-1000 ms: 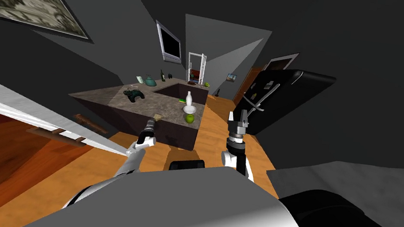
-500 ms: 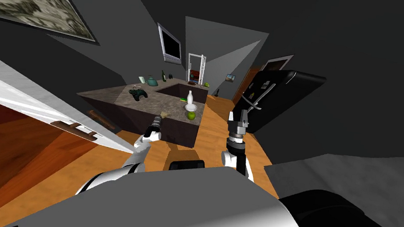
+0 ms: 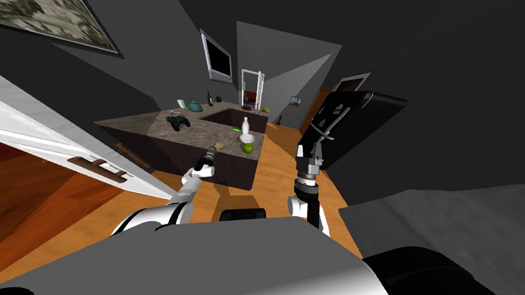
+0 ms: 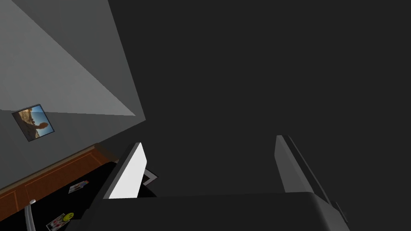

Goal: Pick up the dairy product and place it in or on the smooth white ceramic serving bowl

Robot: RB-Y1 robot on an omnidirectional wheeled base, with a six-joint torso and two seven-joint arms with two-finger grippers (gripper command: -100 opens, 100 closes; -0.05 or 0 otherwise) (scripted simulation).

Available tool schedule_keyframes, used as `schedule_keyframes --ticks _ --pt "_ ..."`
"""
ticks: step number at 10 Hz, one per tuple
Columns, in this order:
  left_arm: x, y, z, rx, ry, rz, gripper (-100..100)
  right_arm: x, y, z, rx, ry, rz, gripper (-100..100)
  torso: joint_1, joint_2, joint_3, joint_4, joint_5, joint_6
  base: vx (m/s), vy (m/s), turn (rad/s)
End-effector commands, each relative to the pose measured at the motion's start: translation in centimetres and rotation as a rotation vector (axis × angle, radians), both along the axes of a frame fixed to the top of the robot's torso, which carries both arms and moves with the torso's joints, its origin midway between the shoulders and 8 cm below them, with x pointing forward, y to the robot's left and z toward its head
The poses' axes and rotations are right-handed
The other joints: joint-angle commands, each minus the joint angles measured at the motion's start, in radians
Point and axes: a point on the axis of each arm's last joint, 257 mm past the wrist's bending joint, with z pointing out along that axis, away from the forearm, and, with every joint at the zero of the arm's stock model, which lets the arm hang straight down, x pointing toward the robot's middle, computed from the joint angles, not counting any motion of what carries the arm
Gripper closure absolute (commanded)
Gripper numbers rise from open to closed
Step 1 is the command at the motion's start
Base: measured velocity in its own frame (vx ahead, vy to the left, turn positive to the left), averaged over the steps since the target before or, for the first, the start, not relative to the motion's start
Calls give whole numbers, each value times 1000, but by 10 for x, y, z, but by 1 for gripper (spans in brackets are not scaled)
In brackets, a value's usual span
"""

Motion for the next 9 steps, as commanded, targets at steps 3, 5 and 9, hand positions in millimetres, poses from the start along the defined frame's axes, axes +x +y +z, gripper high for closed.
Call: schedule_keyframes --ticks 3,5,9 --pt "27 -32 9 -42 53 -55 100 0 0 0 0 0 0 0 -1 -2 -1 0 0 1 -20 28 -164" --pt "41 -45 14 -59 88 -76 100 0 0 0 0 0 0 0 -1 -4 -2 -1 -1 1 12 30 -190" --pt "65 -60 27 -80 157 -95 100 0 0 0 0 0 0 0 -2 -7 -4 -1 -1 0 33 31 -221"
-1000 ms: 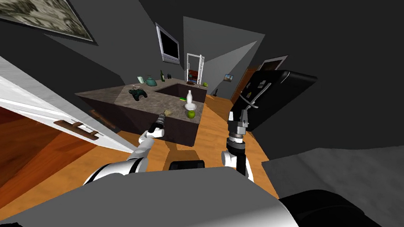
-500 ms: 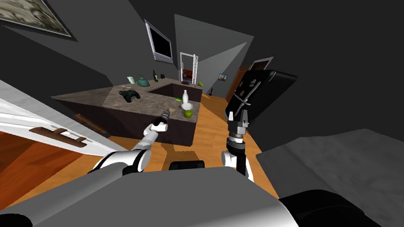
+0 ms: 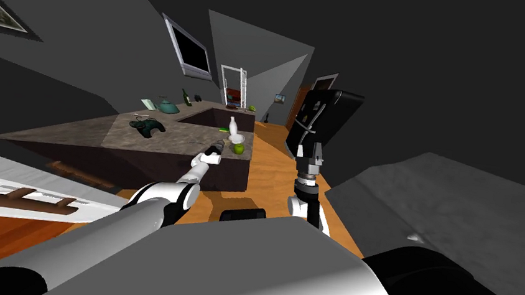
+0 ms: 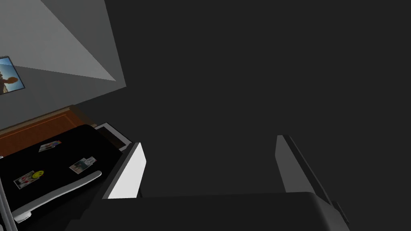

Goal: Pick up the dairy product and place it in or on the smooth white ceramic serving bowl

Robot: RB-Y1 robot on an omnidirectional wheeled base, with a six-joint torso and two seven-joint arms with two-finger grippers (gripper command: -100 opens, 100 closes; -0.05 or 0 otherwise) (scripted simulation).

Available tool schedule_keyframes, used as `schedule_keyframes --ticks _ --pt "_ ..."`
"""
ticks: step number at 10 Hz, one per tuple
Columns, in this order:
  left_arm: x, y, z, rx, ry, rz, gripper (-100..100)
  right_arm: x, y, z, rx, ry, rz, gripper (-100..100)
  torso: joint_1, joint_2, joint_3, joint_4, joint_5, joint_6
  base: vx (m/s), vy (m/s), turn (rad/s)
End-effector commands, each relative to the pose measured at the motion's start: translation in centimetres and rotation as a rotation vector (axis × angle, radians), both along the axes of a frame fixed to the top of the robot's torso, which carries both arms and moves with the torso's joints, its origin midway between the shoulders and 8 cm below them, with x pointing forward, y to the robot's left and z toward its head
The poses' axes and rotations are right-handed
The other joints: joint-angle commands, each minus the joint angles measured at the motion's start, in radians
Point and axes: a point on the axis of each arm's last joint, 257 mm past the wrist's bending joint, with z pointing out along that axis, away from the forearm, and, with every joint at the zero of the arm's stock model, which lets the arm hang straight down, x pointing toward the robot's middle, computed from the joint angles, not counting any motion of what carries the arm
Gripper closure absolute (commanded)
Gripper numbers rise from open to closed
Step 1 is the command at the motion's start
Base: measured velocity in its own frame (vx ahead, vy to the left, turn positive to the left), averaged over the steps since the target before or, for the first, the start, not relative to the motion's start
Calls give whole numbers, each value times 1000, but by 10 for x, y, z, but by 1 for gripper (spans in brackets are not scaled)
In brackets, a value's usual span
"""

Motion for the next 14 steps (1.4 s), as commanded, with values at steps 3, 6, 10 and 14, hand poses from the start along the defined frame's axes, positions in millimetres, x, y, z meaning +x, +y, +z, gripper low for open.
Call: schedule_keyframes --ticks 3,6,10,14 --pt "18 -5 18 -7 57 2 100 0 0 0 0 0 0 0 0 -2 -2 -1 0 1 50 41 -206" --pt "30 0 34 -2 87 19 100 0 0 0 0 0 0 0 -1 -2 -1 -1 -1 0 43 38 -197" --pt "37 11 49 8 103 41 100 0 0 0 0 0 0 0 -1 1 1 0 -1 -1 14 20 -88" --pt "37 15 52 10 104 46 -100 0 0 0 0 0 0 0 -2 3 2 0 -1 -2 7 10 -40"
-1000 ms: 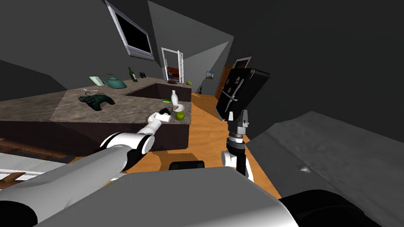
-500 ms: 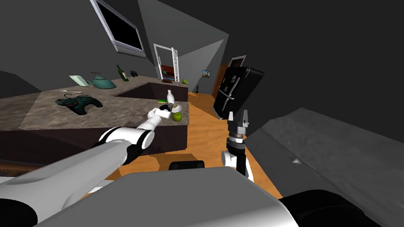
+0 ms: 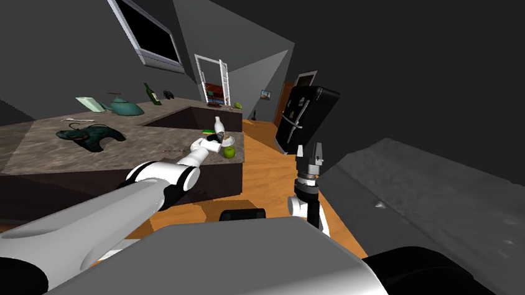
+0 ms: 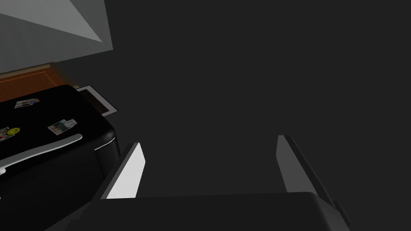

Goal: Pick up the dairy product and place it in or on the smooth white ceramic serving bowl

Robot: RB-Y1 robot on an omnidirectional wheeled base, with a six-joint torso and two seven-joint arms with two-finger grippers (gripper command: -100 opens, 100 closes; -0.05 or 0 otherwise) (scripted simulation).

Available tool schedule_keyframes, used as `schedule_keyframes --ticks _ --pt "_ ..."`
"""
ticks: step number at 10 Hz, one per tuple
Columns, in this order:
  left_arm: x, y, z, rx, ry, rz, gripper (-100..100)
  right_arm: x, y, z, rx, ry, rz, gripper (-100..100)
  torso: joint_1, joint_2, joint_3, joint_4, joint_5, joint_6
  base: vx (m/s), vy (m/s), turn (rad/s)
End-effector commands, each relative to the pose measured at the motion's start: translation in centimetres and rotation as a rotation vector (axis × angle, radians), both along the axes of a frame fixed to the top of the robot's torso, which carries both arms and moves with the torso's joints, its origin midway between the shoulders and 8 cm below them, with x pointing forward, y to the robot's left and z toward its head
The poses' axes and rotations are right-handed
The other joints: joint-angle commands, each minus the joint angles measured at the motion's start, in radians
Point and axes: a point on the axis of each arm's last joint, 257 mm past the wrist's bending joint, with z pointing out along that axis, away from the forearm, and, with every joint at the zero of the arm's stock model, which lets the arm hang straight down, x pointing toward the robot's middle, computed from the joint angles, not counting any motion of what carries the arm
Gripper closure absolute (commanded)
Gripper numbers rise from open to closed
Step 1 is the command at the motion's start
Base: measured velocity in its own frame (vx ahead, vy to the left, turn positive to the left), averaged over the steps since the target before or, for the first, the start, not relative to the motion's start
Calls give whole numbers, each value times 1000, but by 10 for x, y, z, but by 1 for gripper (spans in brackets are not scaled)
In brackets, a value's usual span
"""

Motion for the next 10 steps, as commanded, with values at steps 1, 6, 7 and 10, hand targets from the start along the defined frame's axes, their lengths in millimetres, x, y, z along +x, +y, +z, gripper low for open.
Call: schedule_keyframes --ticks 1,6,7,10 --pt "0 0 0 0 0 0 -100 0 0 0 0 0 0 0 0 0 0 0 0 0 0 0 0" --pt "7 -3 18 -4 4 5 -100 0 0 0 0 0 0 0 1 1 1 0 0 0 -8 14 -11" --pt "10 -5 27 -6 6 8 -100 0 0 0 0 0 0 0 2 2 1 0 0 0 -29 47 -20" --pt "13 -8 38 -8 5 10 -100 0 0 0 0 0 0 0 2 2 1 1 0 0 -24 31 -19"
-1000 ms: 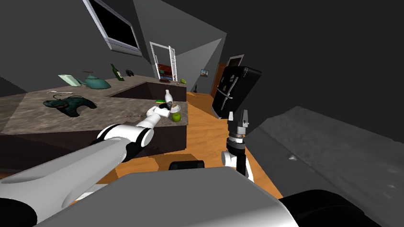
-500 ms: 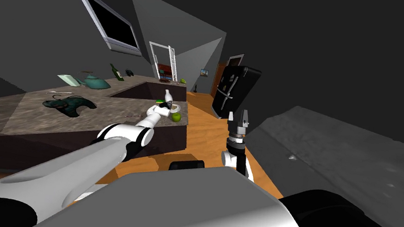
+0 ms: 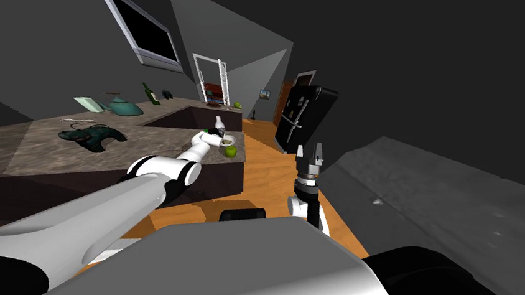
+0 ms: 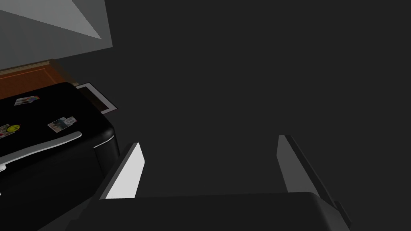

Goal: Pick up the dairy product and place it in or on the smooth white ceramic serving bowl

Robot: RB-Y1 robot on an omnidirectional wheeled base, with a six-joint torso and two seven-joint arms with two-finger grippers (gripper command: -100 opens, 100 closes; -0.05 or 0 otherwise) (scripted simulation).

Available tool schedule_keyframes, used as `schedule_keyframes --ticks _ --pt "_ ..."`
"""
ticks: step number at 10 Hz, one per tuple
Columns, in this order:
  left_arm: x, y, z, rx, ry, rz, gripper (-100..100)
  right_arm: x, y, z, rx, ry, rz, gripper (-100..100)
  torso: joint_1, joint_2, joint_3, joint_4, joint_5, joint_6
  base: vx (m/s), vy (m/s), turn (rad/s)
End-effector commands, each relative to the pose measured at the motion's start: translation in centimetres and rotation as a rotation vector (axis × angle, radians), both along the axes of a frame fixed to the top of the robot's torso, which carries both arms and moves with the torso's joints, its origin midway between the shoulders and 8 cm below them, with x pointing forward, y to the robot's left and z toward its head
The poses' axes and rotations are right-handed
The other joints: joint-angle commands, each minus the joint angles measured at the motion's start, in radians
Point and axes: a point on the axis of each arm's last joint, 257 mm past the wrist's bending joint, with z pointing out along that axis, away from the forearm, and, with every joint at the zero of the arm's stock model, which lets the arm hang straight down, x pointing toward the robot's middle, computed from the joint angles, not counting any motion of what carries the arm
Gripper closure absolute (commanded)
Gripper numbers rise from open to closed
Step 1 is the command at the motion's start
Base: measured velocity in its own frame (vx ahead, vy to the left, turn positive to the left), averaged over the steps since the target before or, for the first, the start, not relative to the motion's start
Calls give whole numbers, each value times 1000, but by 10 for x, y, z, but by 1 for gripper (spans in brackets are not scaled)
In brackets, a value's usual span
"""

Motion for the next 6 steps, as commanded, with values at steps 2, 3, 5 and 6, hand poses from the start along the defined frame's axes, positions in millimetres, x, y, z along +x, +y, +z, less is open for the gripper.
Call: schedule_keyframes --ticks 2,3,5,6 --pt "0 0 0 0 0 0 0 0 0 0 0 0 0 0 -1 -1 0 0 0 0 0 0 0" --pt "0 0 0 0 0 0 0 0 0 0 0 0 0 0 -1 -1 -1 0 0 0 0 0 0" --pt "0 0 0 0 0 0 0 0 0 0 0 0 0 0 -1 -1 -1 0 0 0 0 0 0" --pt "0 0 0 0 0 0 0 0 0 0 0 0 0 0 -1 -1 -1 0 0 0 0 0 0"
